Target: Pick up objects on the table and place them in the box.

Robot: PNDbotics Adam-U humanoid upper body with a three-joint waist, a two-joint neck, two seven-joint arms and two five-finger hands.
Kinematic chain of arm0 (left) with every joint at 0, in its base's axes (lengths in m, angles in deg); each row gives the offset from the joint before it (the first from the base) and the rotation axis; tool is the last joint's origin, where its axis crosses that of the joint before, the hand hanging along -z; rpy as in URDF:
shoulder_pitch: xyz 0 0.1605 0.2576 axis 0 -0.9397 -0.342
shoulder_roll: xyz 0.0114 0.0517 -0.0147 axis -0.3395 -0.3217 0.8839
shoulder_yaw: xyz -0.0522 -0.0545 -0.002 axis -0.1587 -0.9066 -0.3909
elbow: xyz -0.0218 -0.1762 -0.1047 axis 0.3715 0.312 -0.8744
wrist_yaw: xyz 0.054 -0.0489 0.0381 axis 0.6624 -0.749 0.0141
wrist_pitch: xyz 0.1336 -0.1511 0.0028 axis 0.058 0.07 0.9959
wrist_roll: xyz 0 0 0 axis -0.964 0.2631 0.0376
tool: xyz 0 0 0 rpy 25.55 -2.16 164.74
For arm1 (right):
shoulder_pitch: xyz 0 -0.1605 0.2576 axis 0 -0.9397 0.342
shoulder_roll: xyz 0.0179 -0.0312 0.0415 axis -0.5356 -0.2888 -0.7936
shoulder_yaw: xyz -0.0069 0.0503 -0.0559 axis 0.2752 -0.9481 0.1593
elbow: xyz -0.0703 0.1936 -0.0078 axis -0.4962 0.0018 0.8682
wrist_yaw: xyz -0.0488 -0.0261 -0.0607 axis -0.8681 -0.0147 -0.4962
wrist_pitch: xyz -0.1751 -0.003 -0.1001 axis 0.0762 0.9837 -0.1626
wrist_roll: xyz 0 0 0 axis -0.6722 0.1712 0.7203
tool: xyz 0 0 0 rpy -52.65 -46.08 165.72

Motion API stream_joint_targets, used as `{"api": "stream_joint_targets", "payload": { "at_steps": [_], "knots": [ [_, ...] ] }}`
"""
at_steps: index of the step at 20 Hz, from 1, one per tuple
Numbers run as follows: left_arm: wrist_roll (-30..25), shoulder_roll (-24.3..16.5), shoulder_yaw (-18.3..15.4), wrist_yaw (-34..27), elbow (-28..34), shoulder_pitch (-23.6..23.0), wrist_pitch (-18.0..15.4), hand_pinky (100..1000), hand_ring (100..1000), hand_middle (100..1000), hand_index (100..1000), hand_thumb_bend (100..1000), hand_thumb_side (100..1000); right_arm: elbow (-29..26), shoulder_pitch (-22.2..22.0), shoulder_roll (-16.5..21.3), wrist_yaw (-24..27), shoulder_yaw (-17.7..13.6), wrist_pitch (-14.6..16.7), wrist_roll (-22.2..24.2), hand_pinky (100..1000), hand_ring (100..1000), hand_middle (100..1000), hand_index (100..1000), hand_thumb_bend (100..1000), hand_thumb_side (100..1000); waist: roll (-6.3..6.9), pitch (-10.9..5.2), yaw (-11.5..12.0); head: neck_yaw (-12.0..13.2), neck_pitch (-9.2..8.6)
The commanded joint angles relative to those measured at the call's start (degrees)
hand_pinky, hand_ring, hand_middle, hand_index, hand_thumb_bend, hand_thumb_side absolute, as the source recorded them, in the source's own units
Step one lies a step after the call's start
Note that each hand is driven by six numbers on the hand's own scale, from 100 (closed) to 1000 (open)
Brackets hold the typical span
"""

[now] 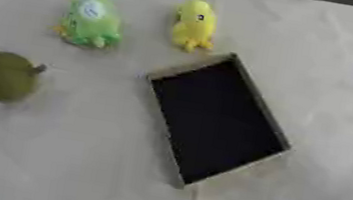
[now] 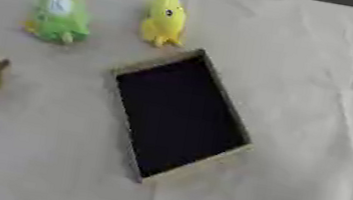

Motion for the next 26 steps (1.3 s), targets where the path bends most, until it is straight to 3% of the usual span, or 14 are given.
{"api": "stream_joint_targets", "payload": {
  "at_steps": [1,6,11,15,21,26],
  "knots": [
    [0.0,-6.5,0.3,1.5,-2.3,-1.0,-1.2,855,779,742,925,100,523,-0.8,-0.2,3.2,-0.7,-0.1,0.3,-0.5,892,872,659,780,100,520,0.21,-1.68,0.3,-0.5,0.54],
    [2.1,-13.7,1.5,8.6,-7.4,-3.1,-2.7,862,799,765,943,100,378,-0.8,-1.6,5.0,-1.3,0.0,0.6,-0.7,891,872,658,780,100,513,0.42,-2.02,0.7,-0.8,0.97],
    [5.1,-17.8,3.8,19.5,-11.4,-3.1,-3.1,865,822,792,956,100,206,-0.8,-2.6,6.0,-1.8,0.2,0.7,-0.8,891,872,657,780,100,504,0.61,-2.25,1.0,-1.1,1.17],
    [4.3,-18.7,6.0,26.6,-13.7,-2.6,-2.7,883,848,823,972,100,226,-0.8,-2.7,6.4,-2.0,0.3,0.9,-0.8,891,872,657,780,100,503,0.73,-2.37,0.9,-0.9,1.32],
    [-5.1,-19.4,8.2,26.5,-16.3,-1.1,-5.1,928,886,846,963,102,173,-0.8,-2.4,6.5,-1.9,0.7,0.8,-0.6,891,871,657,780,100,502,0.86,-2.45,0.8,-0.3,1.24],
    [-10.5,-20.5,9.4,27.0,-17.1,0.6,-6.8,945,903,856,950,256,192,-0.8,-2.3,6.6,-1.8,0.9,0.8,-0.4,891,871,656,780,100,501,0.92,-2.48,0.7,0.3,1.30]
  ]
}}
